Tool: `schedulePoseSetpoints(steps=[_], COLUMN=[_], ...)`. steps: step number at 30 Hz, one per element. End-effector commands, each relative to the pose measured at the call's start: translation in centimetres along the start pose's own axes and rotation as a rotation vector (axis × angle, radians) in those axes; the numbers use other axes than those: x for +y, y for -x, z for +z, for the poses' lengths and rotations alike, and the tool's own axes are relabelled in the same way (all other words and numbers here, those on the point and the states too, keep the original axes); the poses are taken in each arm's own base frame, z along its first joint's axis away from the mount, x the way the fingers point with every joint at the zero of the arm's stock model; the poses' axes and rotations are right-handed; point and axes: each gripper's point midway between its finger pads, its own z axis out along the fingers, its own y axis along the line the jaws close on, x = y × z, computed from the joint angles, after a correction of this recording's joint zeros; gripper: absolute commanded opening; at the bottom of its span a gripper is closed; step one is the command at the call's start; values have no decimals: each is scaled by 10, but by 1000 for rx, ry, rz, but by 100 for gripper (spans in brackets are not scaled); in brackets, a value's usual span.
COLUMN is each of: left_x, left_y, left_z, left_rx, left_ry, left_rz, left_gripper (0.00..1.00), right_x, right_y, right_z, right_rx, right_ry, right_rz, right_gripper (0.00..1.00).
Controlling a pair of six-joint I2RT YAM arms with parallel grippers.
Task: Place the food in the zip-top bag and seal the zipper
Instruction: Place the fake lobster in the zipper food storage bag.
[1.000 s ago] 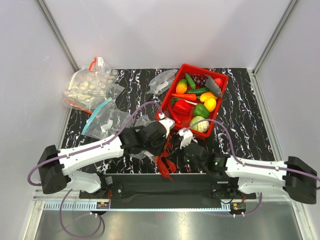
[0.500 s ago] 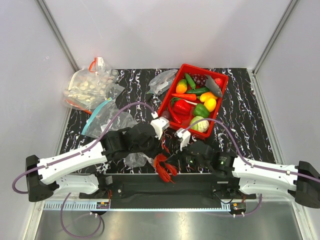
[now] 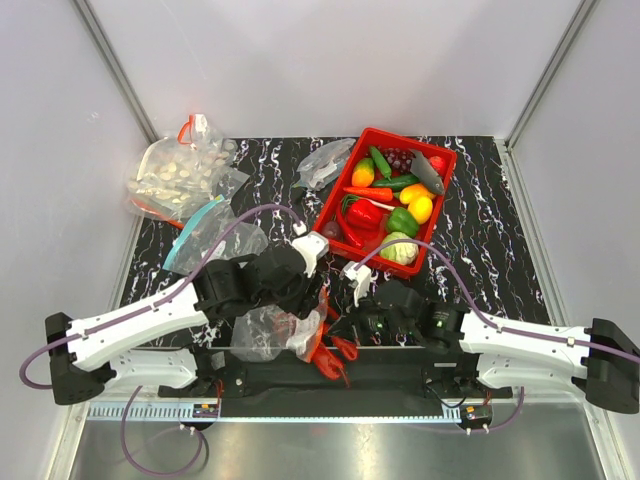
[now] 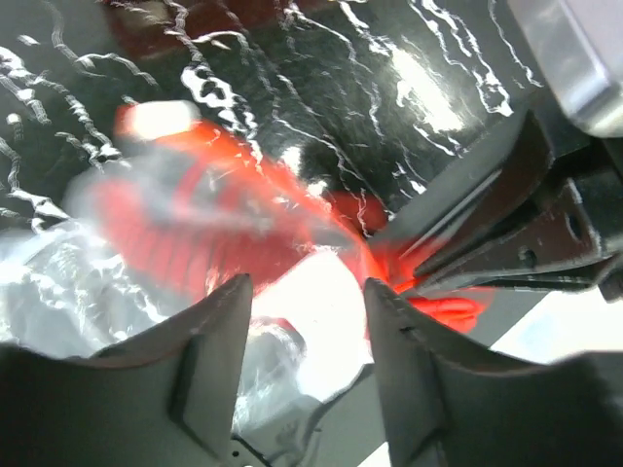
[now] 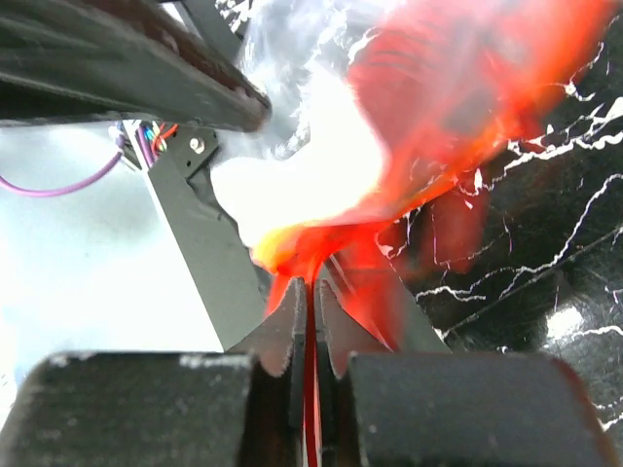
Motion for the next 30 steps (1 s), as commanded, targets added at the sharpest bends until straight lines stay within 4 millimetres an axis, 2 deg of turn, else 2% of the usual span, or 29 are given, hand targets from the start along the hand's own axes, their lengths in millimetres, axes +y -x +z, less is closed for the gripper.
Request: schedulePoseSetpoints(steps=[1, 3, 4, 7, 13, 17, 26, 30], left_x=[13, 22, 24, 29, 16, 13, 8, 11], left_y=[31, 38, 43, 48, 38, 22, 9, 11], left_z=[-23, -26, -31, -25, 17, 51, 104, 122], left_rx=[-107, -124, -129, -96, 41, 152, 234, 233], left_ry=[86, 148, 167, 222, 203, 194, 129, 132], left_rz=[-50, -59, -65, -54, -3, 13, -32, -63], left_gripper=[61, 69, 71, 72, 73, 74, 75, 76], right_x=[14, 13, 14, 13, 17, 12, -1, -4], right_y=[20, 20, 20, 20, 19, 11, -11, -16], right_z=[1, 2, 2, 5, 4, 4, 9, 9], right_rx=[-50, -47, -45, -40, -52, -43, -12, -7], right_ry=[46, 40, 41, 37, 68, 62, 46, 42], right_rz=[-15, -15, -16, -15, -19, -14, 3, -1], right_gripper=[0, 0, 0, 0, 0, 0, 0, 0])
